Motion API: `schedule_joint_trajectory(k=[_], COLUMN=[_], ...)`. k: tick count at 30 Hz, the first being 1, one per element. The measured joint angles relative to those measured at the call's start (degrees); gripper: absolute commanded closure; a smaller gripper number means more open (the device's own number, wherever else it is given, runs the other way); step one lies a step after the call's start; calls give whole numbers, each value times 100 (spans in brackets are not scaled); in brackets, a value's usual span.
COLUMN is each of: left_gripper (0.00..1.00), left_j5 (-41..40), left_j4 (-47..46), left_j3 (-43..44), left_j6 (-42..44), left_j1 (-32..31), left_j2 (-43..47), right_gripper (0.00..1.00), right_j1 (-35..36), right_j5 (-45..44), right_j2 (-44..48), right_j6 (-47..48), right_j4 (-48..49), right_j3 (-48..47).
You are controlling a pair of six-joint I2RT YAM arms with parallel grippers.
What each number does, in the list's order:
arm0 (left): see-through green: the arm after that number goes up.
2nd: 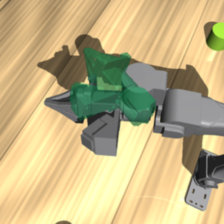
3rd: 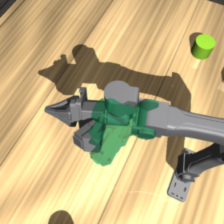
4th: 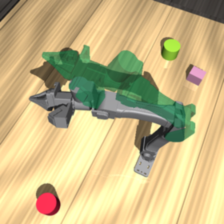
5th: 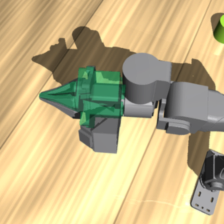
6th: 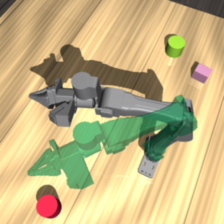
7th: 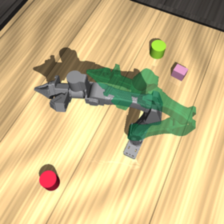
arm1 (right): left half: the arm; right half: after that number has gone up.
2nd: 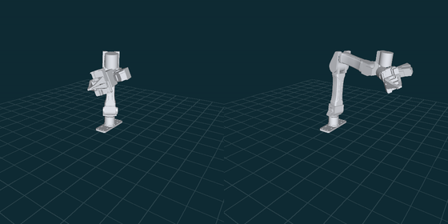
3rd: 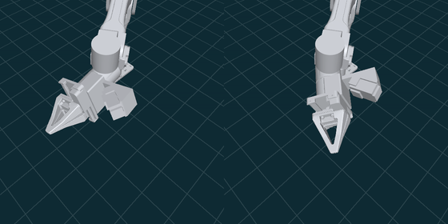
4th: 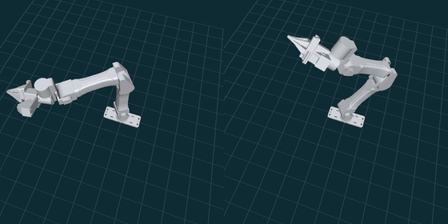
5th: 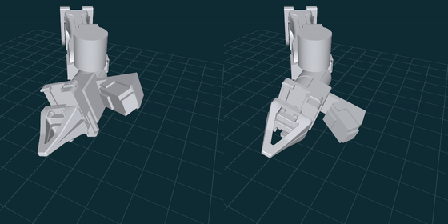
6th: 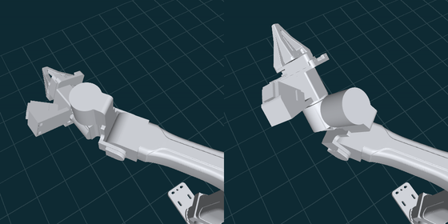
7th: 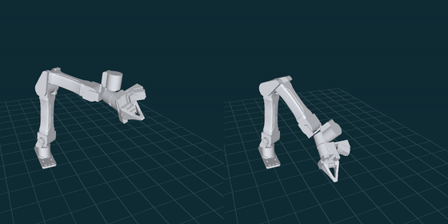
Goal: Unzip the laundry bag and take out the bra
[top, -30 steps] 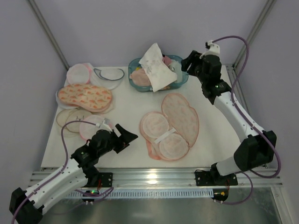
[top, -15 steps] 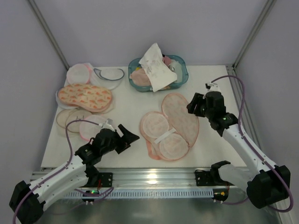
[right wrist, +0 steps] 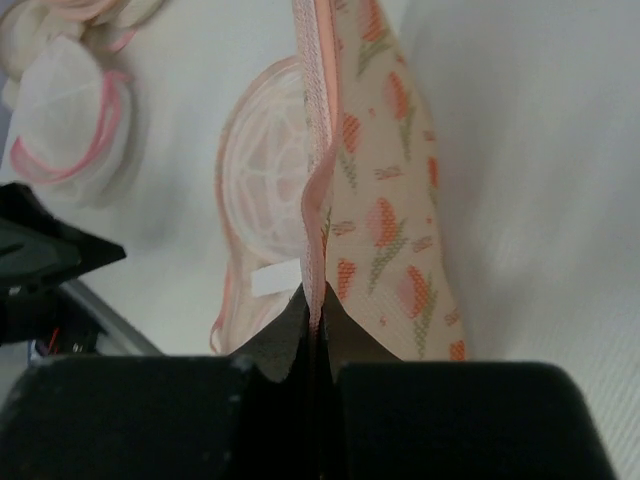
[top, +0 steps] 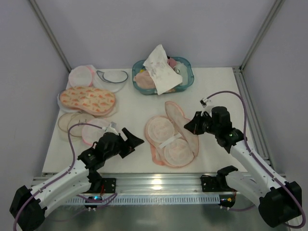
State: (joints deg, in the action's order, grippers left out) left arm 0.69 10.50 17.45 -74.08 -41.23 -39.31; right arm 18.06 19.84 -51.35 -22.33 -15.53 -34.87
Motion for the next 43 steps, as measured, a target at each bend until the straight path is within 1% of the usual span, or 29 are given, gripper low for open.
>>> schedule_joint_trajectory(k=[2, 3, 5, 6, 8, 9, 10, 12, 13, 14, 16, 19, 24, 29, 37, 42, 43], left_gripper=[12, 12, 12, 12, 12, 12, 12, 12, 12, 12, 12, 12, 12, 11, 10, 8, 4], left_j5=[0, 0, 0, 0, 0, 0, 0, 0, -7, -31, -70, -105, -109, -105, 0, 26, 22], left_j4=[0, 0, 0, 0, 0, 4, 7, 13, 24, 39, 85, 114, 136, 136, 142, 382, 466], left_j3=[0, 0, 0, 0, 0, 0, 0, 0, 0, 0, 0, 0, 0, 11, 367, 796, 942], left_j6=[2, 2, 2, 2, 2, 2, 4, 7, 9, 15, 20, 24, 103, 249, 916, 1451, 1574], left_j1=[0, 0, 0, 0, 0, 0, 0, 0, 0, 0, 0, 0, 0, 0, 0, 0, 0], left_j2=[0, 0, 0, 4, 11, 17, 26, 68, 94, 127, 212, 326, 424, 468, 603, 723, 769], right_gripper=[95, 85, 74, 62, 45, 40, 28, 22, 9, 2, 1, 0, 0, 1, 0, 0, 1], right_j1=[138, 240, 422, 518, 748, 872, 999, 1207, 1281, 1325, 1357, 1360, 1357, 1360, 1357, 1357, 1357], right_j5=[407, 621, 1034, 1222, 1574, 1751, 1926, 2282, 2452, 2566, 2693, 2428, 1526, 678, -833, -1268, -1305], right_j2=[-42, -98, -293, -411, -710, -863, -1025, -1309, -1392, -1423, -1384, -1154, -450, 146, 1224, 1779, 1871], right_j6=[103, 151, 216, 245, 249, 243, 225, 149, 74, 11, -111, -190, -210, -205, -201, -199, -201], right_j4=[136, 203, 365, 450, 586, 656, 754, 990, 1158, 1283, 1480, 1530, 1316, 879, -20, -299, -330], right_j3=[-9, -15, -20, -20, -20, -22, -22, -2, 37, 76, 136, 136, 98, -52, -105, -125, -127])
